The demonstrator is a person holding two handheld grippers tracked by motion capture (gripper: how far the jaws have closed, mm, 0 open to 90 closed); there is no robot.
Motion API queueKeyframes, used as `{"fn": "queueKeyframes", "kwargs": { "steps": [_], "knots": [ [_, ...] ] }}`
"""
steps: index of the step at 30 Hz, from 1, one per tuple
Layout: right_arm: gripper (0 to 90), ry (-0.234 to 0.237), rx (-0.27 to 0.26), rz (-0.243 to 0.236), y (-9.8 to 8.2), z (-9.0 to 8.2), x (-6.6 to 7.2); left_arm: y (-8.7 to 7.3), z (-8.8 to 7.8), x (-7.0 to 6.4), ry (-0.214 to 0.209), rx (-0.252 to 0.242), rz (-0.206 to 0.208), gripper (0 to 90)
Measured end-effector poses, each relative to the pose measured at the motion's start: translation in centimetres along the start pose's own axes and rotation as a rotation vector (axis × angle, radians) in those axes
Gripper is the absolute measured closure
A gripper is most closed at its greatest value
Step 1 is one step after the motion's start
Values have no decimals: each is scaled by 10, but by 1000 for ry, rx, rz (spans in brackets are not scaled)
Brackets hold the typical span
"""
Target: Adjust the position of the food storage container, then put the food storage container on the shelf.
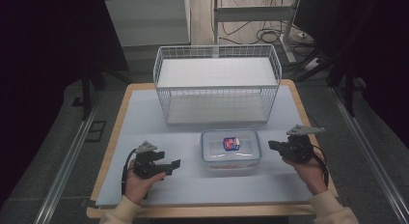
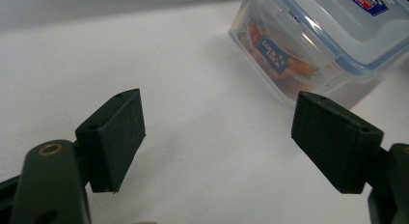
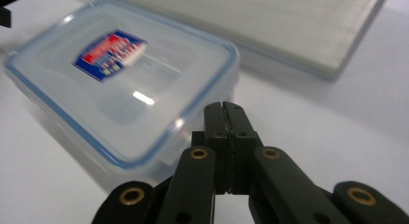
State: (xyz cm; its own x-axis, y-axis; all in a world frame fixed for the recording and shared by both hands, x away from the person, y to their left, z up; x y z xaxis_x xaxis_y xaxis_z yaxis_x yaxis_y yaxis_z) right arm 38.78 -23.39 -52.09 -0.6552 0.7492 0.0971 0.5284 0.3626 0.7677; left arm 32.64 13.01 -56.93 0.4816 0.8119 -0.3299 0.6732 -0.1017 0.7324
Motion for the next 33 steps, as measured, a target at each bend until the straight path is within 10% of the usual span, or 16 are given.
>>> {"fn": "queueKeyframes", "kwargs": {
  "steps": [6,8,9,15,33],
  "knots": [
    [862,6,16,4,-3,3,-1,1,0,0,2,-3,-1,189],
    [758,12,14,10,-3,3,-2,1,0,-2,-10,-6,3,184],
    [553,19,2,25,-1,2,-2,3,-1,-5,-24,-17,14,181],
    [292,33,-24,72,3,1,-6,9,4,-15,-42,-13,4,172],
    [242,36,-39,106,5,-2,-8,45,47,-53,-156,12,-95,167]
  ]
}}
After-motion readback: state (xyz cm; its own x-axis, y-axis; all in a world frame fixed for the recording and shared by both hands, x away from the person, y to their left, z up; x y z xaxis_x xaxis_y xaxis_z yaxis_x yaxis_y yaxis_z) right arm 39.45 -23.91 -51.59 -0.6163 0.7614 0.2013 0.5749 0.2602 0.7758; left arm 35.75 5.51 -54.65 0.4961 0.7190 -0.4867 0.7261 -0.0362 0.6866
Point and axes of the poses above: each handheld gripper's, and its own axes: z roughly forward along the jaws, y roughly out of its top, x roughly to its left, the point moved 9 cm from there along z, roughly forward along the jaws
